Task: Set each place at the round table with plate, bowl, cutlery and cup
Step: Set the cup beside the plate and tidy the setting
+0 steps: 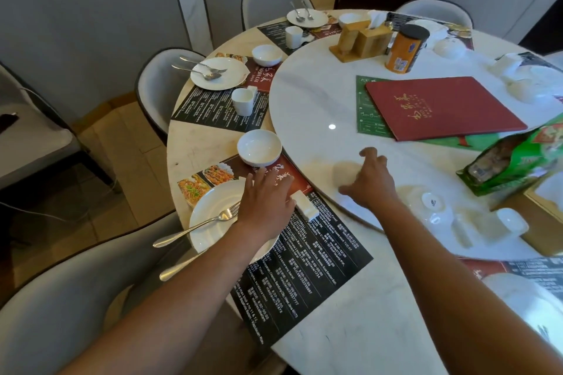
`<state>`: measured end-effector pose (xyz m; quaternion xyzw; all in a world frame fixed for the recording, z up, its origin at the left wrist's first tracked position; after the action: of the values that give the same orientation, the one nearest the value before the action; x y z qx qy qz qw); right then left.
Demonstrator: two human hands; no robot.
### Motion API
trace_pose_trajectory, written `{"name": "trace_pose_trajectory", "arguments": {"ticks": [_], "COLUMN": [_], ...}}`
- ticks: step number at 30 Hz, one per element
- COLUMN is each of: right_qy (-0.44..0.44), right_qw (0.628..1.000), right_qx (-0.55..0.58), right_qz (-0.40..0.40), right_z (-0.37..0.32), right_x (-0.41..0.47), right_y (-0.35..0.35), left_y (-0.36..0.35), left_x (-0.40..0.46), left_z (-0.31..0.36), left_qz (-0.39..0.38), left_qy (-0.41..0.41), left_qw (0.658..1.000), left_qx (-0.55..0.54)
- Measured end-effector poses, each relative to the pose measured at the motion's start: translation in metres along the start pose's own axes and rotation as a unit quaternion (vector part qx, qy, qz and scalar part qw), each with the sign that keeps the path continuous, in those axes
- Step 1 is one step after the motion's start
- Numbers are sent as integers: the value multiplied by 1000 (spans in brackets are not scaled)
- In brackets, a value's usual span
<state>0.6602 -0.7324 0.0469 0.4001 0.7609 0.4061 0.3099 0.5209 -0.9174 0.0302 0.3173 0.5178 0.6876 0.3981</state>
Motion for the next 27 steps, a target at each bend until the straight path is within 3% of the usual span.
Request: {"name": "trace_pose_trajectory", "arguments": {"ticks": [2,4,6,12,18,27], "right_qy": [-58,-125,-166,-126,-88,-98], "right_qw": [992,956,928,959,972,968], "right_qx": [116,266,332,241,197,210], "right_qz": [-4,-15,-2,78,90,95], "right_z": [17,35,49,51,39,33], "right_x": [-27,-56,-81,-125,-135,-128], "right_y": [-4,-17,-31,-44,-58,-68], "left_y": [3,4,1,-12,-20,-15], "left_x": [-8,-20,-31,-55,-68,-74], "left_z": [3,7,9,9,7,3], "left_qz": [2,-4,-20,-39,-48,-45], "left_qy": [-10,-20,-22,-28,-24,-27], "left_qw": [1000,1000,999,999,998,999], "left_qx": [-4,-8,-13,-6,12,15]}}
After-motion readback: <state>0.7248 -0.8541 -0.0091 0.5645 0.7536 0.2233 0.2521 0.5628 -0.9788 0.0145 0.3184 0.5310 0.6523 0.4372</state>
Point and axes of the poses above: each hand's wrist, its own x-axis towards the middle knuckle, its own y-axis out of the back of the hand, z = x × y, the point moved 7 cm from there along x, towards the middle knuckle, and after that the axes turned 2 degrees about -y, right-handed, at the moved point
